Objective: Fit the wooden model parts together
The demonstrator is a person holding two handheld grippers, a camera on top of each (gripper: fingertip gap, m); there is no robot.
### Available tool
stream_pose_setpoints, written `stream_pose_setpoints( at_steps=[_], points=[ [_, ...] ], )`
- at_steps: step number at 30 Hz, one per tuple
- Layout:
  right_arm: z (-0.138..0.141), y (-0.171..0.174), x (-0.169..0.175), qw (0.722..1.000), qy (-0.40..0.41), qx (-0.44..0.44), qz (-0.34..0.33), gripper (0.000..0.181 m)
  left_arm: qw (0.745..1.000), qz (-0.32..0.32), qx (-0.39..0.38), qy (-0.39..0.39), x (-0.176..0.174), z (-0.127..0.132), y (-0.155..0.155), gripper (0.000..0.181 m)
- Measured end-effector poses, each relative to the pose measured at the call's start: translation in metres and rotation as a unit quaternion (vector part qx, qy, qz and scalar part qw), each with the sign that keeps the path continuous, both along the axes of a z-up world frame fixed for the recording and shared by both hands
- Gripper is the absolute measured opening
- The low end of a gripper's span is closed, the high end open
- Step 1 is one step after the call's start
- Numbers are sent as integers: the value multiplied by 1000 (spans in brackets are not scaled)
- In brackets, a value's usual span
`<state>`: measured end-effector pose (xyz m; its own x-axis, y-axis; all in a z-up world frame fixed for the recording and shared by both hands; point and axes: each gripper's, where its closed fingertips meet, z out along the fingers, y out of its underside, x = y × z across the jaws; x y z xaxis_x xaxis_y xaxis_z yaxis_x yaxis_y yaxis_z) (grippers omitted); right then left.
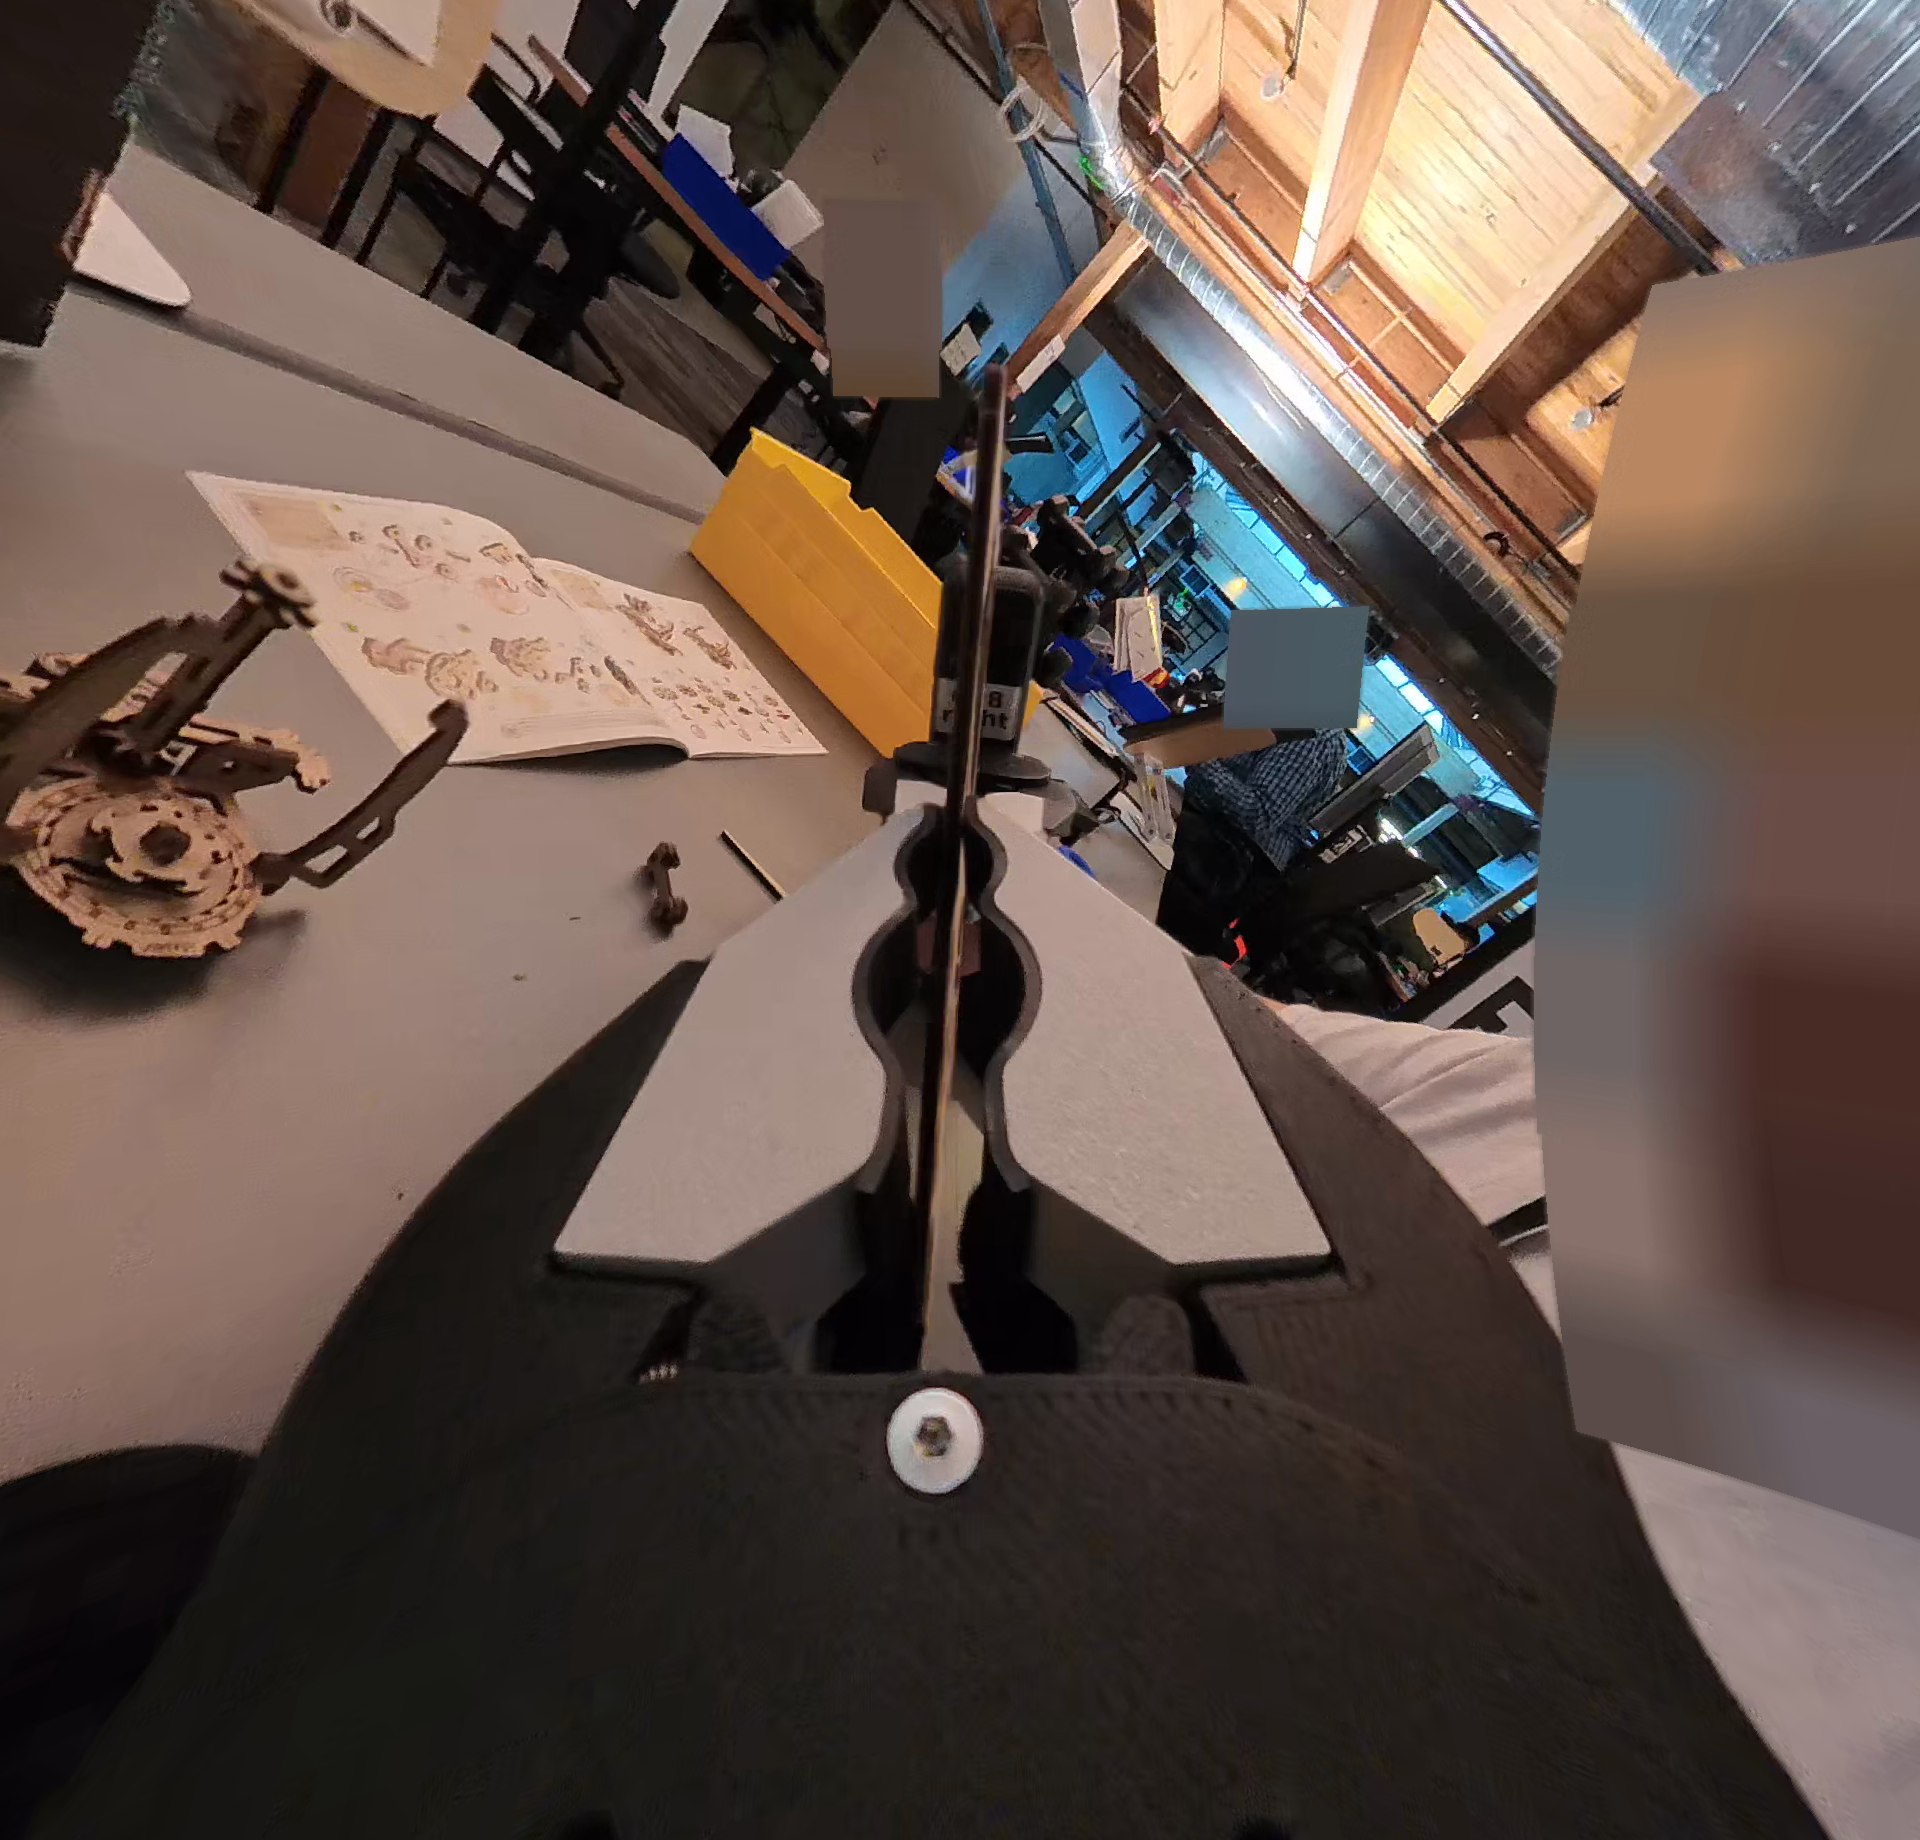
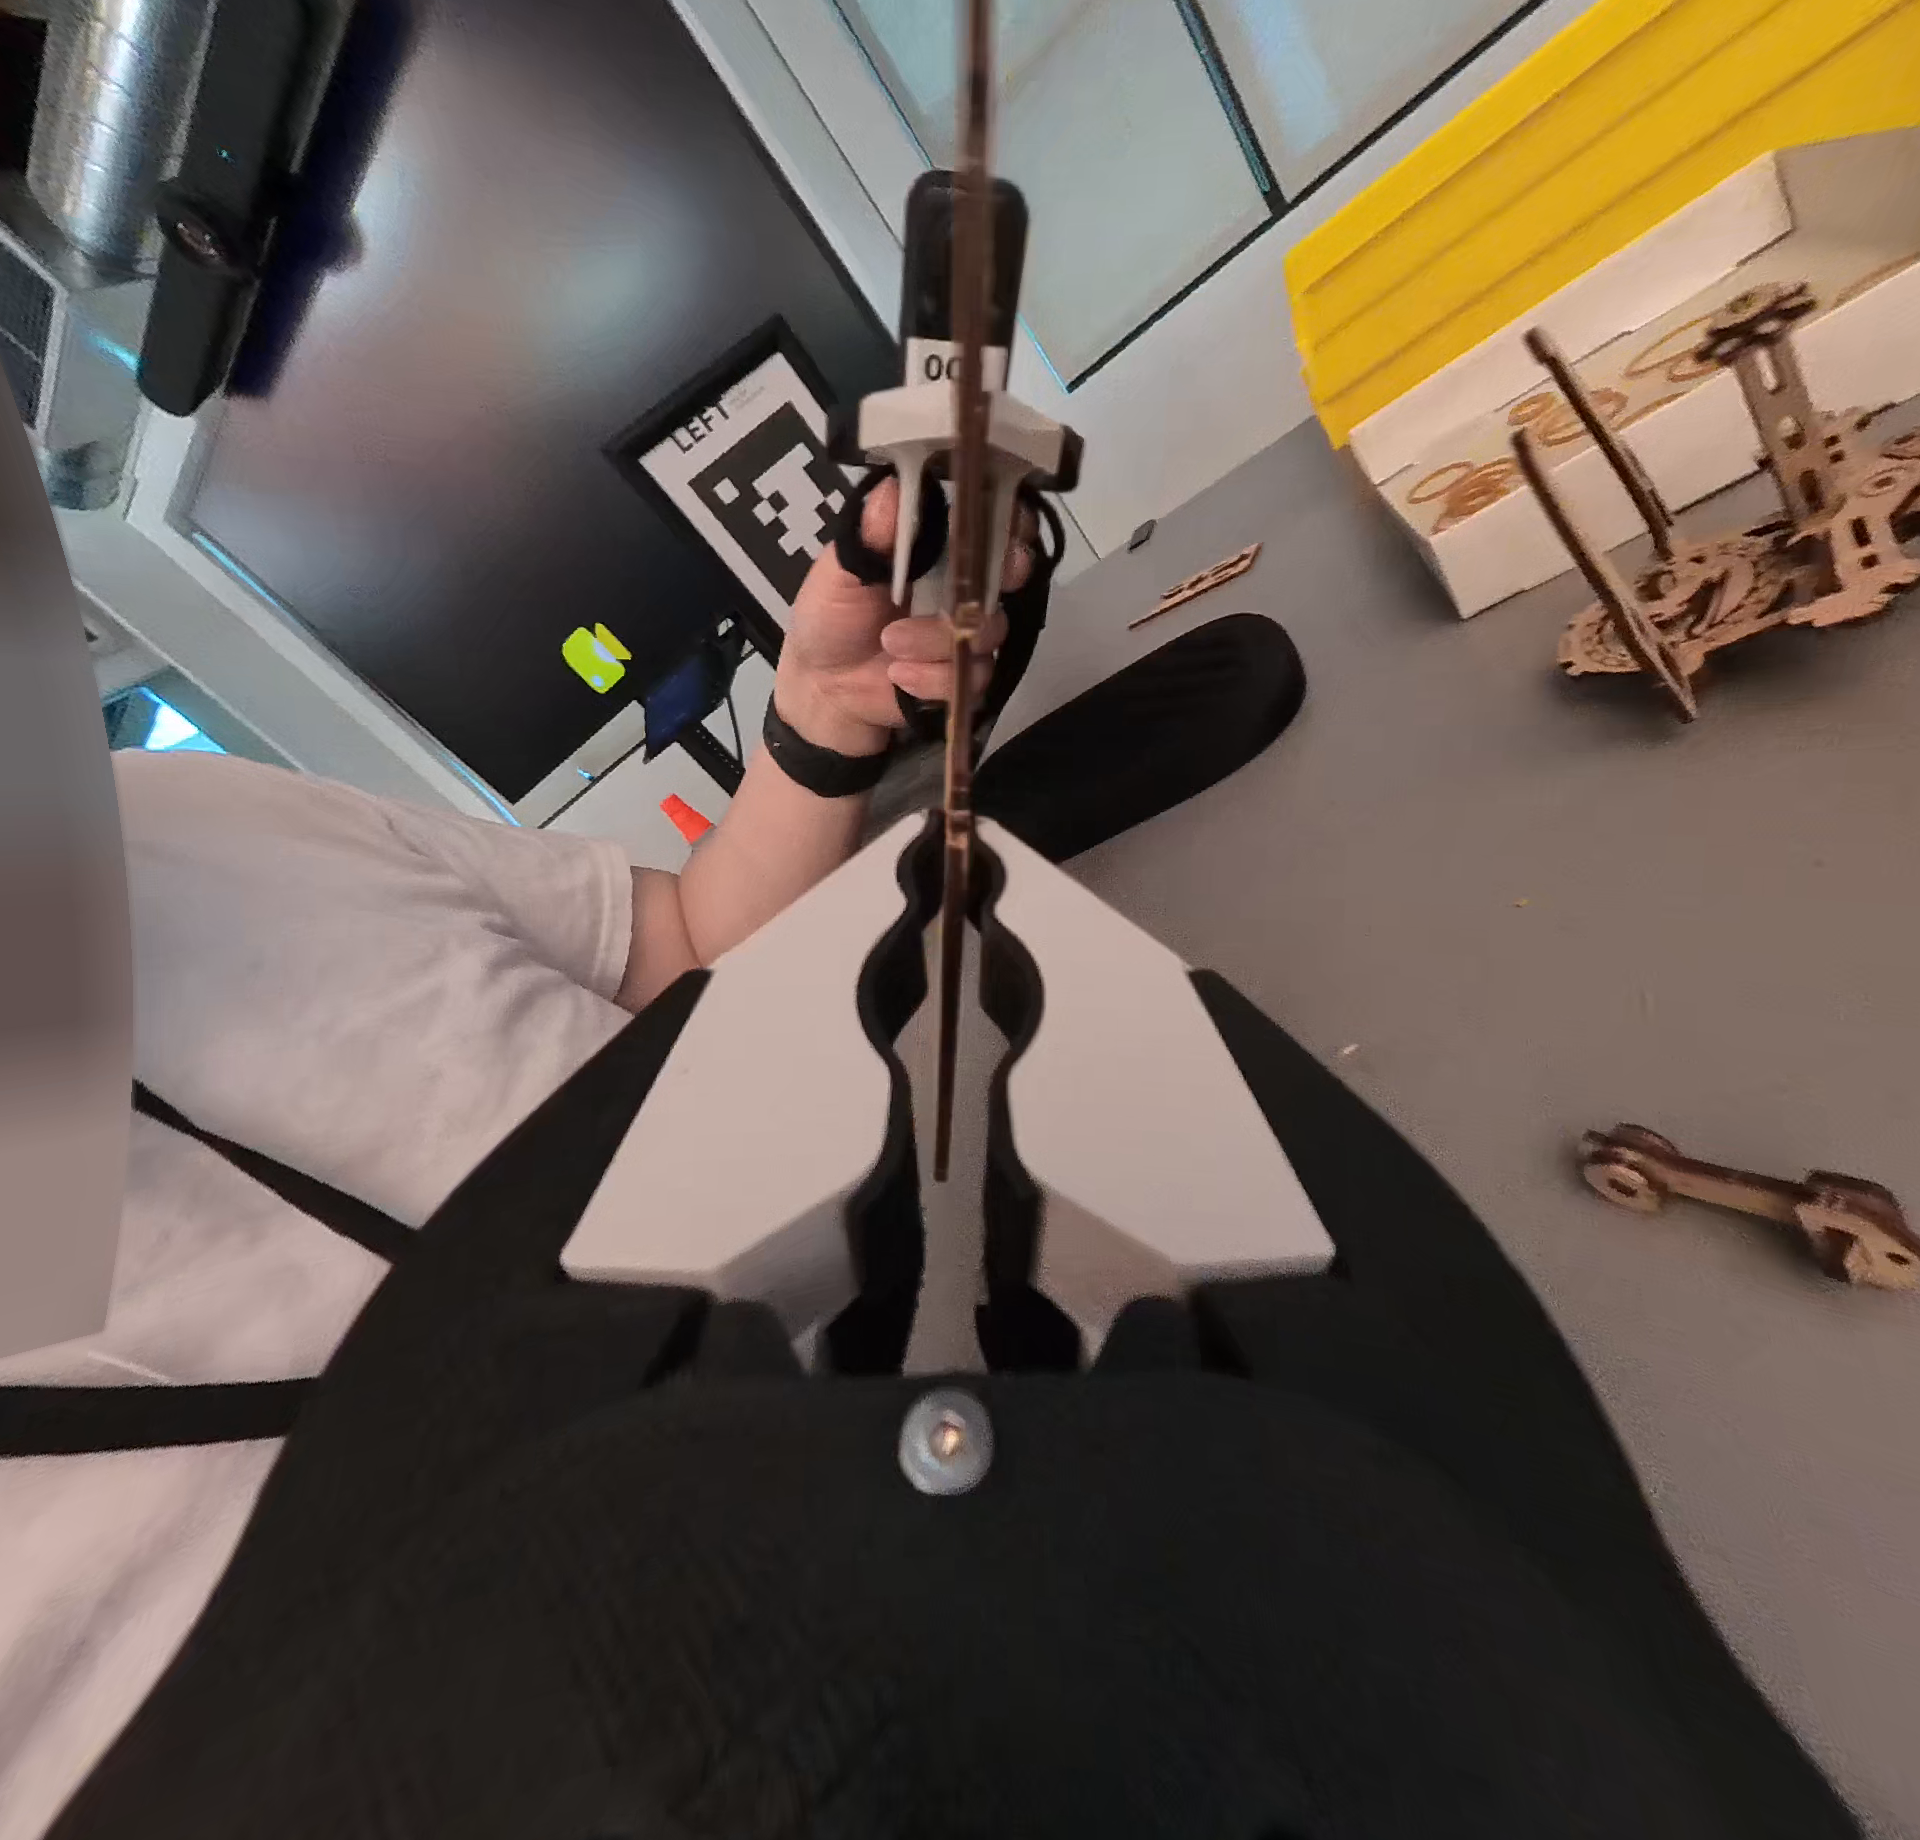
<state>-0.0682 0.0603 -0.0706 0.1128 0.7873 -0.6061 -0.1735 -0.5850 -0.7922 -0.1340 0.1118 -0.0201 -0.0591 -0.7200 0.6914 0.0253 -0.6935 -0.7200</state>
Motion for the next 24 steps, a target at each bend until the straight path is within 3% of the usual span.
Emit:
stream_pose_setpoints(
  at_steps=[3,8,13,24],
  points=[
    [4,1,4,1000,11,0,-3,0,1000,-12,7,0,2,4,-3,2],
    [4,2,5,998,37,-42,10,0,999,13,40,3,-11,10,2,22],
    [14,-2,7,996,72,-41,28,0,998,35,46,-5,-36,8,3,21],
    [23,-4,10,990,119,-57,51,0,997,-38,63,-34,-43,15,-37,13]
  ],
)
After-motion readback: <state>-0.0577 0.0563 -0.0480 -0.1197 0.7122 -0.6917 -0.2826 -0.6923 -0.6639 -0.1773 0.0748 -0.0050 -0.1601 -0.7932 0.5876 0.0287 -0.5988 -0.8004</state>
